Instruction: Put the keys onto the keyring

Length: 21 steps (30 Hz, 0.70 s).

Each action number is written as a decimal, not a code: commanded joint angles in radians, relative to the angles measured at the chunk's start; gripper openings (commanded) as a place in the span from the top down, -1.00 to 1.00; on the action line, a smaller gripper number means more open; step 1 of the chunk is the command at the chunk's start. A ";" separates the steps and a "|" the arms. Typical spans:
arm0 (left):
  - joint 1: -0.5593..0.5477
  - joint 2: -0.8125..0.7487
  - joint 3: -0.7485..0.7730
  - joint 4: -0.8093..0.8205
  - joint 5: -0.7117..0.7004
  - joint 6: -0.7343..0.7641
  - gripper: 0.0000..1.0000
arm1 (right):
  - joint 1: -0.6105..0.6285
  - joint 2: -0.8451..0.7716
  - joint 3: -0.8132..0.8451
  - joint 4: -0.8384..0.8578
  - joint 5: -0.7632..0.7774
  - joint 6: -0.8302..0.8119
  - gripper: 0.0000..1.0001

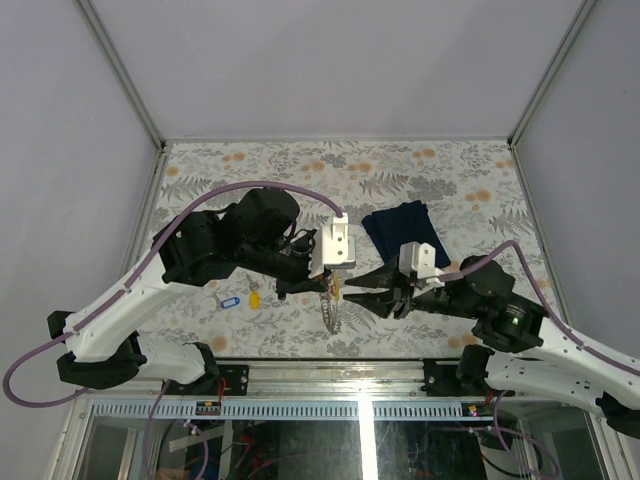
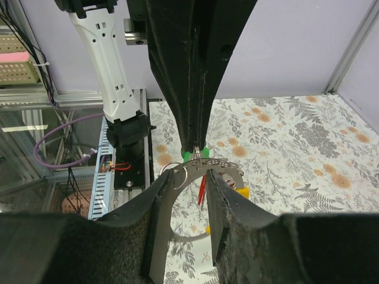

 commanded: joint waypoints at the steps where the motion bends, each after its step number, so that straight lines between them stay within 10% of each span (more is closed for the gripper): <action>1: -0.008 0.002 0.047 -0.012 0.008 0.024 1.00 | 0.000 0.037 0.002 0.137 -0.034 0.017 0.29; 21: -0.015 -0.006 0.040 0.016 0.053 0.046 1.00 | 0.001 0.104 0.005 0.176 -0.039 0.017 0.49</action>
